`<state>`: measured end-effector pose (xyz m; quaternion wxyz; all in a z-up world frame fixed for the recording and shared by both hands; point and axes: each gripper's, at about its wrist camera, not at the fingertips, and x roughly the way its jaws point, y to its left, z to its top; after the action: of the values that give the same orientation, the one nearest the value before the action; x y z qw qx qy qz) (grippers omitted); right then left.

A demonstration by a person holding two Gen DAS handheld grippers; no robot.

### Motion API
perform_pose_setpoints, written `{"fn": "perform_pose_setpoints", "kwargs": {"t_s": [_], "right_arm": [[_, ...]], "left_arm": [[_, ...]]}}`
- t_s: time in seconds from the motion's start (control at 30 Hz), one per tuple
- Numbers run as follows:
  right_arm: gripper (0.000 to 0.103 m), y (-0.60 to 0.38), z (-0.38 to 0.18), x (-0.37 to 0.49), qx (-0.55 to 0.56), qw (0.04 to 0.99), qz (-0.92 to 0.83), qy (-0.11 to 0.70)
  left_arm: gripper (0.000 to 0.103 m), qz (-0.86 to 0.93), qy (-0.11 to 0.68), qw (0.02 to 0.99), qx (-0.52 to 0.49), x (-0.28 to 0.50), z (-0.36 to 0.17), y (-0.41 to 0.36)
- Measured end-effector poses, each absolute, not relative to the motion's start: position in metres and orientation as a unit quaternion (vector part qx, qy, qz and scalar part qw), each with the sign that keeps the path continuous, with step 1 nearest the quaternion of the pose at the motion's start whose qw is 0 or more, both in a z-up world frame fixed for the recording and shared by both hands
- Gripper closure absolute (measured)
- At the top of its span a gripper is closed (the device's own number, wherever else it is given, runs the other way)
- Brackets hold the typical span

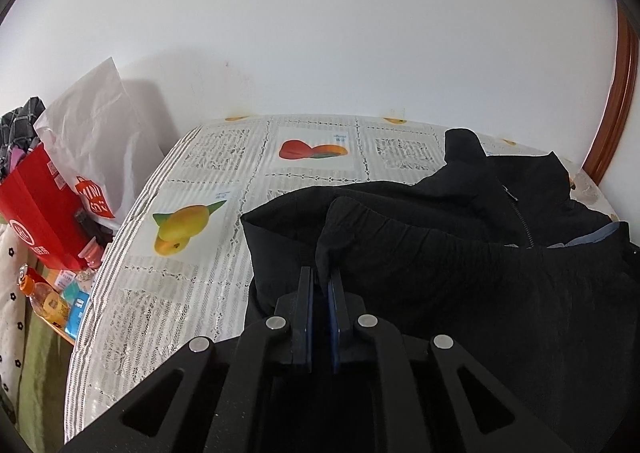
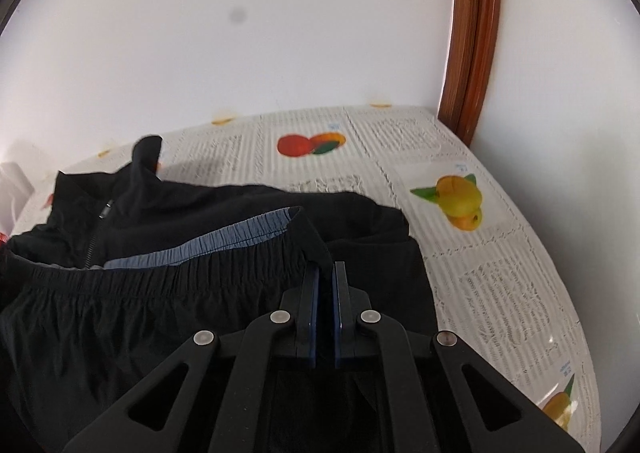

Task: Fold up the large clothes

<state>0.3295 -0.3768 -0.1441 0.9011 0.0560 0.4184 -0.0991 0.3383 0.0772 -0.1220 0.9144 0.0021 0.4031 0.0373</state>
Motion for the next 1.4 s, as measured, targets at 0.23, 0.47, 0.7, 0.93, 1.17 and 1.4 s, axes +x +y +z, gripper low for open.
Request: {"fn": "perform_pose_setpoints", "kwargs": {"t_s": [0.23, 0.47, 0.7, 0.93, 1.17, 1.4], "right_arm": [[0.084, -0.375, -0.137, 0.319, 0.039, 0.898, -0.101, 0.426], [0.068, -0.386, -0.137, 0.278, 0.028, 0.889, -0.131, 0.439], [0.068, -0.388, -0.14, 0.226, 0.03, 0.867, -0.177, 0.465], [0.063, -0.335, -0.092, 0.187, 0.019, 0.893, -0.164, 0.418], [0.061, -0.229, -0.093, 0.166, 0.016, 0.911, -0.034, 0.412], [0.061, -0.138, -0.13, 0.162, -0.03, 0.907, 0.018, 0.419]], "left_arm": [[0.093, 0.035, 0.405, 0.914, 0.002, 0.332, -0.12, 0.077], [0.08, 0.038, 0.416, 0.908, -0.015, 0.308, -0.117, 0.089], [0.077, 0.046, 0.421, 0.906, -0.019, 0.264, -0.111, 0.107], [0.074, 0.042, 0.426, 0.903, -0.036, 0.21, -0.106, 0.125], [0.071, 0.039, 0.431, 0.9, -0.046, 0.158, -0.109, 0.134], [0.07, 0.03, 0.438, 0.896, -0.065, 0.113, -0.116, 0.145]]}}
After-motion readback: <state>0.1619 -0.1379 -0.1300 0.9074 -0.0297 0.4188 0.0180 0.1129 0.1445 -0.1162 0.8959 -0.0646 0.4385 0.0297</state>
